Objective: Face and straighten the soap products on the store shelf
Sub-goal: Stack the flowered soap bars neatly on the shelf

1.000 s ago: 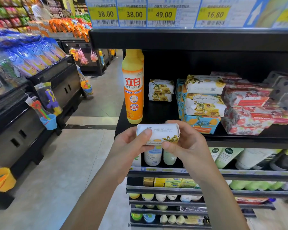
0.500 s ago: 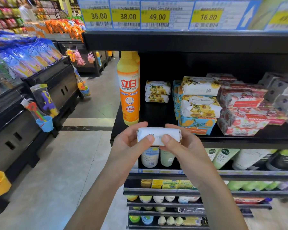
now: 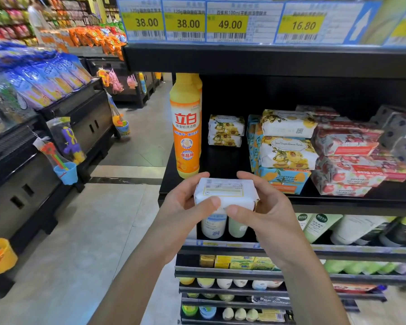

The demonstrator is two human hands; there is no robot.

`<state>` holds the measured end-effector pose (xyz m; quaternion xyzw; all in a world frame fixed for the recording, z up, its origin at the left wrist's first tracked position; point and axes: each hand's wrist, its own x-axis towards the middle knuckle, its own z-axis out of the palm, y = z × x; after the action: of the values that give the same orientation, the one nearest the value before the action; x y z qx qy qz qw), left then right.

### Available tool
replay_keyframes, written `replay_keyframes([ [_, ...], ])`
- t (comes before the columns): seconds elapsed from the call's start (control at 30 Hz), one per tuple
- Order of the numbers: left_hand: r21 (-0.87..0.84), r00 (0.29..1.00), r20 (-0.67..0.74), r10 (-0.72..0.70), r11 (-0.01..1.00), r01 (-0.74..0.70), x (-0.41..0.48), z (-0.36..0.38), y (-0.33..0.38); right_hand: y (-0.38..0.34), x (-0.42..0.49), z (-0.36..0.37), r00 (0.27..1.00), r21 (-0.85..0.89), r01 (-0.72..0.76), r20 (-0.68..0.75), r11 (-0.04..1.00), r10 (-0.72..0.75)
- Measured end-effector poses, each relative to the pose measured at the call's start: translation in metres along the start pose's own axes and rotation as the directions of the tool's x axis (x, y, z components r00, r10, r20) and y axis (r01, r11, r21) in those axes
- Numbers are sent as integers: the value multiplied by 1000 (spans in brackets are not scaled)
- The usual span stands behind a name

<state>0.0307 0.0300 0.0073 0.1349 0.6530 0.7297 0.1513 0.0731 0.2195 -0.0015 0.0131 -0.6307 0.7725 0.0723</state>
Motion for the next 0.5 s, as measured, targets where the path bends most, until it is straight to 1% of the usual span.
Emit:
replay_keyframes([
  [0.07, -39, 1000, -17, -20, 999, 19, 1, 2, 2, 2, 0, -2, 1000, -4, 28, 13, 1000, -28],
  [0.17, -99, 998, -3, -61, 993, 60, 1, 4, 5, 3, 1, -5, 997, -4, 64, 49, 998, -64],
  [0.33, -81, 998, 5, -61, 995, 61, 3, 3, 5, 0, 0, -4, 990, 22, 56, 126, 998, -59],
  [0.4, -80, 998, 2, -58, 995, 58, 3, 3, 4, -1, 0, -4, 992, 10, 49, 117, 999, -50],
  [0.5, -74, 999, -9, -39, 997, 38, 4, 3, 3, -2, 0, -2, 998, 2, 23, 54, 1000, -23],
])
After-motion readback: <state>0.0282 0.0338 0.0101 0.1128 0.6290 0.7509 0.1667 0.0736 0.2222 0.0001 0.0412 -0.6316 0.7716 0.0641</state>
